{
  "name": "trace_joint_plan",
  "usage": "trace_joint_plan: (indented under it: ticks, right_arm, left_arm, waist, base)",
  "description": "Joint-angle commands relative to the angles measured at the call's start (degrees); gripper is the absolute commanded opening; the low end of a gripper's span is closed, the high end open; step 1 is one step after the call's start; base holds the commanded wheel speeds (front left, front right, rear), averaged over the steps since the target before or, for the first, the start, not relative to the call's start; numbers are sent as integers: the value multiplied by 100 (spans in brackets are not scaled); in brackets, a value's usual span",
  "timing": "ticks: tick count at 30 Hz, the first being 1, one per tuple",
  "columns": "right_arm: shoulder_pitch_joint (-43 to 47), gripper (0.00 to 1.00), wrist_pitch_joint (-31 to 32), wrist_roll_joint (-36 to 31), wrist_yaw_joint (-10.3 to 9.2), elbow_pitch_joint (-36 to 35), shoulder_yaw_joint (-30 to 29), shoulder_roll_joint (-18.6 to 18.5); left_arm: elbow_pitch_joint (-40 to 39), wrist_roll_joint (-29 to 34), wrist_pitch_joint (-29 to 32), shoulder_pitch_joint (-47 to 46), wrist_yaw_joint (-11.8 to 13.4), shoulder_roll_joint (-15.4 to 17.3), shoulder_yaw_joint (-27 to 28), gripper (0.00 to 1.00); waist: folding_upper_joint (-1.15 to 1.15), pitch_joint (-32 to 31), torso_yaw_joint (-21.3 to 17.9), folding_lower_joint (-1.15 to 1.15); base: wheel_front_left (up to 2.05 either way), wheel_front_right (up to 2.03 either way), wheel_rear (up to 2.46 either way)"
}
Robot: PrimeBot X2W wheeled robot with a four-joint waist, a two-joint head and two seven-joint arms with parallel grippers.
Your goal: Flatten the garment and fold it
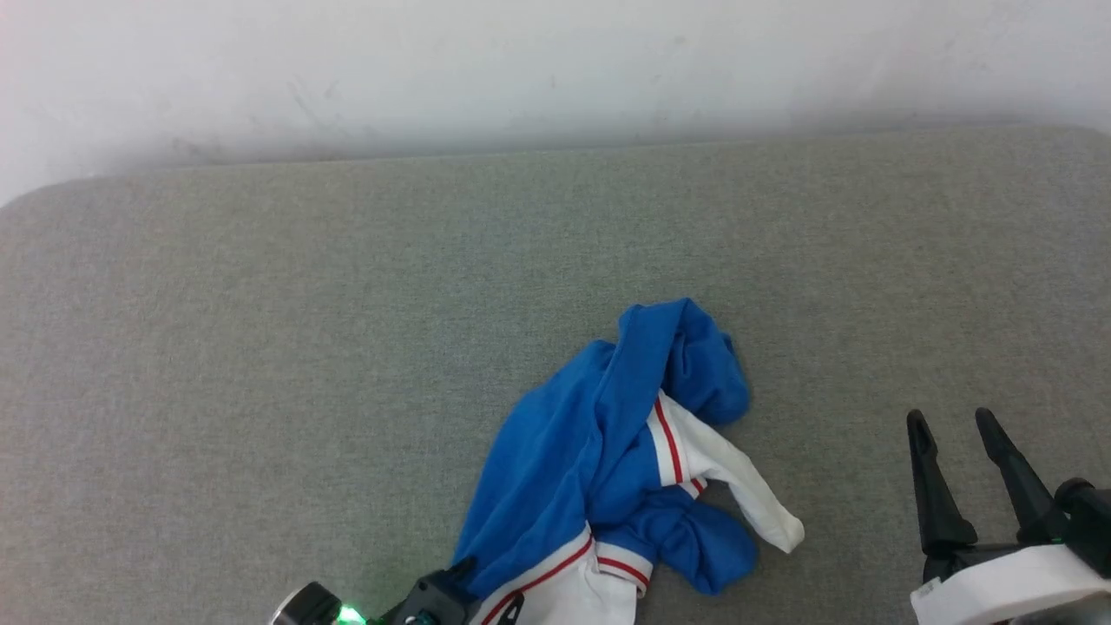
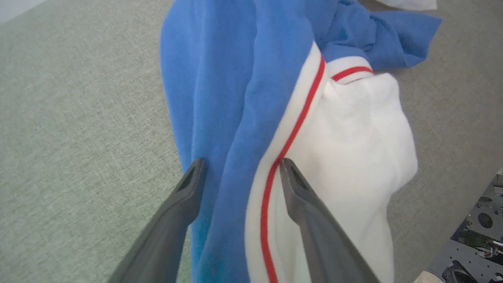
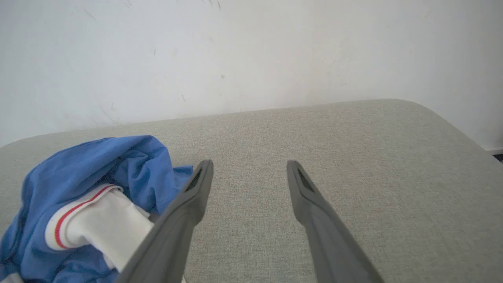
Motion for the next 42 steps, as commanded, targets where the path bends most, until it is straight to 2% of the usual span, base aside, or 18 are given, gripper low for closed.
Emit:
trace_joint_plan:
  ticks: [1,2,5,9,15,19,24,27,28,29,30,31,36,42]
  right_arm:
    - [-93,100,-26,9,-4,7,-2,15]
    - [-120,100,-22,0,-4,12,-4,16]
    - [-178,100,-18,-34,-4,28,-17,16]
    - [-192,100,-5,-60,-4,44,-17,16]
    - [-157,100,20,-68,-4,46,-24,16]
    - [-184,100,37,-77,-4,64,16,16]
    - [-227,100,53,-79,-4,127,48,16]
    - [-262,100,62,-95,-4,147,67,16]
    - [-269,100,62,-98,-4,152,66,16]
    - [-273,100,61,-100,-4,157,63,16]
    - [-273,100,62,-106,-4,159,57,16]
    - [-270,100,63,-109,-4,162,52,16]
    - [-261,100,83,-118,-4,185,68,16]
    - [-215,100,98,-119,-4,198,94,16]
  left_arm:
    - [25,-28,-15,-126,-24,13,-27,42]
    - [97,-67,-23,-192,-28,37,-92,0]
    - [191,-131,-195,-414,-34,56,-182,0]
    - [-12,-528,-478,-603,6,-200,17,0]
    - [-784,-1630,-848,-869,59,-614,701,0]
    - [-714,-2596,-990,-898,349,-967,1480,0]
    - [96,-3887,-1147,-823,685,-1288,2393,0]
    - [680,-3856,-1305,-753,1066,-1261,2723,0]
    - [845,-3751,-1354,-725,1201,-1230,2769,6]
    - [966,-3600,-1393,-693,1289,-1173,2748,40]
    - [1061,-3506,-1411,-657,1366,-1157,2727,84]
    - [1116,-3453,-1441,-636,1423,-1162,2718,100]
    - [935,-3166,-1626,-592,1403,-1056,2562,100]
    - [-398,-2368,-1920,-655,1427,-738,2190,100]
  waist:
    - [0,24,17,0]
    - [0,31,16,0]
    - [0,33,12,0]
    - [0,-3,0,0]
    - [0,-11,47,0]
    - [0,28,49,0]
    - [0,78,27,0]
    - [0,101,0,0]
    - [0,102,-1,0]
    - [0,103,1,0]
    - [0,103,11,0]
    - [0,103,26,0]
    - [0,37,110,0]
    - [0,-120,187,0]
  base:
    - [0,0,0]
    - [0,0,0]
    - [0,0,0]
    - [0,0,0]
    - [0,0,0]
    - [0,0,0]
    - [0,0,0]
    - [0,0,0]
    - [0,0,0]
    - [0,0,0]
    - [0,0,0]
    - [0,0,0]
    - [0,0,0]
    - [0,0,0]
